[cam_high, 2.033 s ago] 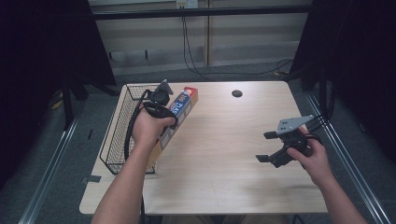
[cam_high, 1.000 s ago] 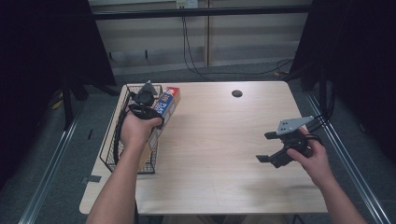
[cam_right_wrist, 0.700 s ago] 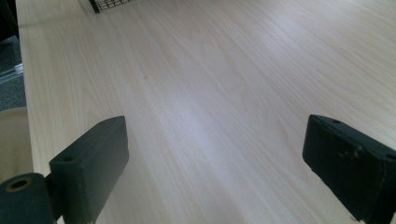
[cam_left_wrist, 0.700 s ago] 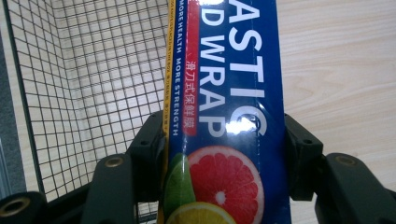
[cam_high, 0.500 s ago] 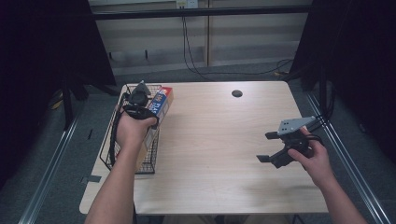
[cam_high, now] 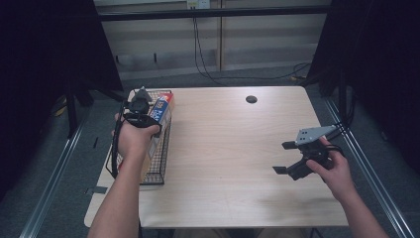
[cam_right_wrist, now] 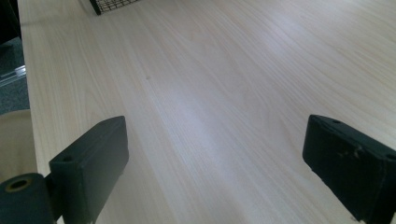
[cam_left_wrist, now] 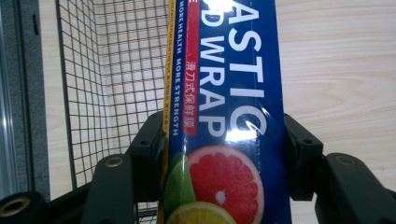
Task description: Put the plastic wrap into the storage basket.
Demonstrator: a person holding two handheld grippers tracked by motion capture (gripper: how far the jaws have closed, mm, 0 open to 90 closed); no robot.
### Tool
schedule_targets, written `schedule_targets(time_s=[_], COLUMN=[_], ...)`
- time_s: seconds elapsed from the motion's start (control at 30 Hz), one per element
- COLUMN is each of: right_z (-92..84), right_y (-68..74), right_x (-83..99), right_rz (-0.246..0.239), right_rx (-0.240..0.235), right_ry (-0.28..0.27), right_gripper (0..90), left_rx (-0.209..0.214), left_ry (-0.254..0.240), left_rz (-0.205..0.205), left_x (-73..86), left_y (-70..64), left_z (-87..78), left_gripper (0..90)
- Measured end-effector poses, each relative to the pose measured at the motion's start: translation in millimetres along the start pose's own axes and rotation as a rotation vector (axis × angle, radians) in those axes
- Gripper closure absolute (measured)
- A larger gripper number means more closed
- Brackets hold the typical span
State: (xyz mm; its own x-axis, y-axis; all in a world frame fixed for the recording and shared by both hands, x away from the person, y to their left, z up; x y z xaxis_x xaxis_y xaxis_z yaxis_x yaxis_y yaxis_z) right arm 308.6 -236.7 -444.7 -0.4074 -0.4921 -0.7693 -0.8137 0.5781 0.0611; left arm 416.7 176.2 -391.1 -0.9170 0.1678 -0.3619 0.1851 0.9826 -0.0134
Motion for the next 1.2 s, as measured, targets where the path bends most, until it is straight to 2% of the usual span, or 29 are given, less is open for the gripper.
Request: schedule_targets(time_s=[0.23, 0.5, 0.7, 0.77, 0.8, 1.03, 1.2], right_z=[-0.9, -1.0, -1.8, -1.9, -1.9, -2.1, -1.9], right_y=[-0.2, 0.4, 0.2, 0.0, -0.1, -0.4, -0.3], right_x=[-0.9, -0.8, -1.3, -1.3, -1.3, -1.4, -1.2], right_rz=[0.003, -0.004, -0.004, -0.005, -0.005, -0.005, -0.006], right_rx=[-0.006, -0.002, -0.005, -0.002, -0.002, 0.001, 0.000], right_ry=[-0.010, -0.004, -0.007, -0.009, -0.008, -0.008, -0.005], right_gripper=[7.0, 7.0, 6.9, 6.9, 7.0, 6.9, 7.0], left_rx=[-0.019, -0.021, -0.029, -0.034, -0.038, -0.047, -0.061], left_ry=[-0.006, -0.016, -0.022, -0.026, -0.024, -0.023, -0.020], left_rz=[-0.022, -0.069, -0.081, -0.098, -0.090, -0.116, -0.115], left_x=[1.5, 4.6, 5.3, 5.6, 5.8, 7.5, 8.0], left_y=[6.2, 13.8, 17.2, 17.1, 18.7, 22.4, 26.8], left_z=[2.0, 4.2, 5.2, 6.5, 6.9, 11.8, 14.1], left_gripper=[44.1, 44.1, 44.1, 44.1, 44.1, 44.1, 44.1])
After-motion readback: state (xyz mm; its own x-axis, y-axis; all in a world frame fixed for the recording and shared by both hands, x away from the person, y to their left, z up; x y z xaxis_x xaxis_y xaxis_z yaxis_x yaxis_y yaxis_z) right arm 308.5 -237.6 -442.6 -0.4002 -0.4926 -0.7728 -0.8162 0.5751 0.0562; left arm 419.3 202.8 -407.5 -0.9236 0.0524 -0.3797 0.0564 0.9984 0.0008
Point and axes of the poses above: each handheld gripper's, and its own axes: z roughly forward along the jaws, x roughly out of its underside, y roughly to its left, the point moved 6 cm from there along z, roughly forward along the jaws, and after that the axes turned 1 degree about -y, right-handed, at the moved point
